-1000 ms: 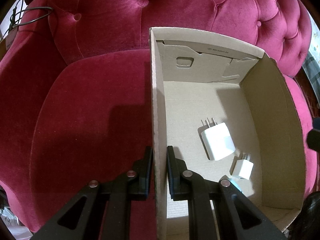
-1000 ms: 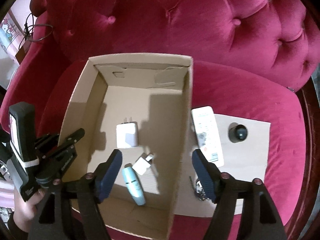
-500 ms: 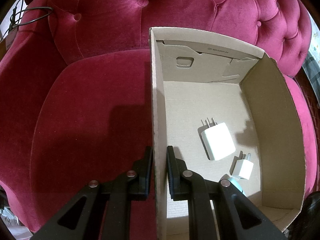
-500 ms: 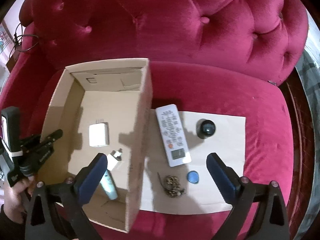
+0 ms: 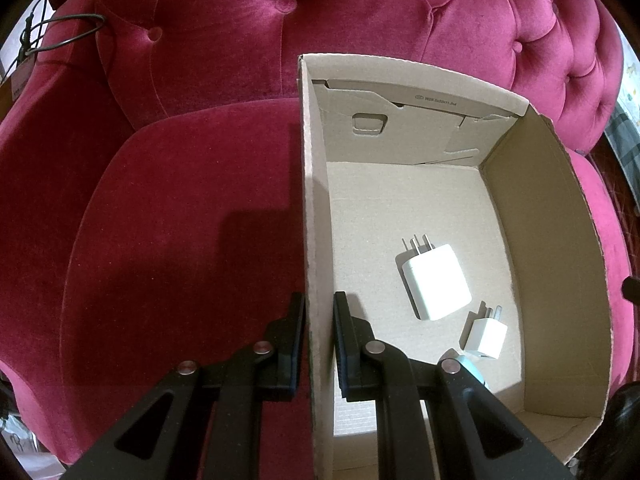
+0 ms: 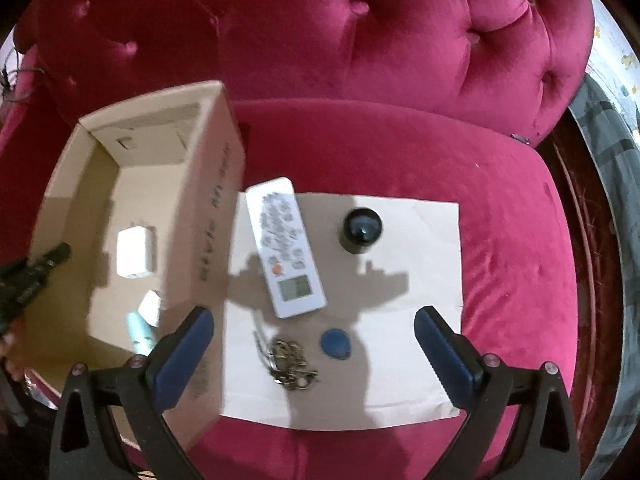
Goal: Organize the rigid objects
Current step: 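Move the open right gripper back over the blue key fob, then grasp the blue key fob with the right gripper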
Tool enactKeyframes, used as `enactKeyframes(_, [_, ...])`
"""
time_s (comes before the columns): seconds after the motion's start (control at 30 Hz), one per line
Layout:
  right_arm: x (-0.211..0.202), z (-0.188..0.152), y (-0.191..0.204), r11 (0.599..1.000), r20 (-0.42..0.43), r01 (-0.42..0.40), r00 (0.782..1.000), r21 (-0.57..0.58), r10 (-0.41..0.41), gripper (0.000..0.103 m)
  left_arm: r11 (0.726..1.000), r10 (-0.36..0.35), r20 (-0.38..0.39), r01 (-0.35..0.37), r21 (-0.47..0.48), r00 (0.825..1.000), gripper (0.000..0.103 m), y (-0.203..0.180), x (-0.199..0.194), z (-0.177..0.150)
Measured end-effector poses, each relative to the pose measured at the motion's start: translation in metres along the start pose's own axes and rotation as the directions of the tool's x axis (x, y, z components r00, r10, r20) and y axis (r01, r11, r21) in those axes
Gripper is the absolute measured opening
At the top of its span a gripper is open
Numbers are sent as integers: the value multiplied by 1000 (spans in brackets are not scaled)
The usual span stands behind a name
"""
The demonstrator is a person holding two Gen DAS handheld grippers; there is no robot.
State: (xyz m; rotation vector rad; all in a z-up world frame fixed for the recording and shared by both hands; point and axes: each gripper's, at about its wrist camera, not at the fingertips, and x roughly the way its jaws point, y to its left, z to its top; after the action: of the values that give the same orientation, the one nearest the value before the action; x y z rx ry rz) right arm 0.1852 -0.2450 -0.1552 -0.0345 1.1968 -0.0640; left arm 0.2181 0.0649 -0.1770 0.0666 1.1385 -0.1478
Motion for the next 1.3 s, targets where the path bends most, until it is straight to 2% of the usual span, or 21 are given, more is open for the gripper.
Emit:
enactKeyframes(0.73, [86, -38, -37, 997, -99, 48, 994, 60, -42, 102, 1000, -1, -3, 1, -3, 1000, 14, -1, 1, 0])
enactKeyframes(1.07, [110, -45, -41, 996, -124, 65, 991, 56, -58, 101, 1000, 0, -3, 0, -2, 1000, 14, -1, 1, 0])
enactKeyframes(1.3, [118, -49, -43, 996, -119, 43, 992, 74, -34, 101, 1000, 2, -5, -2, -1, 1000, 14, 0, 3, 0])
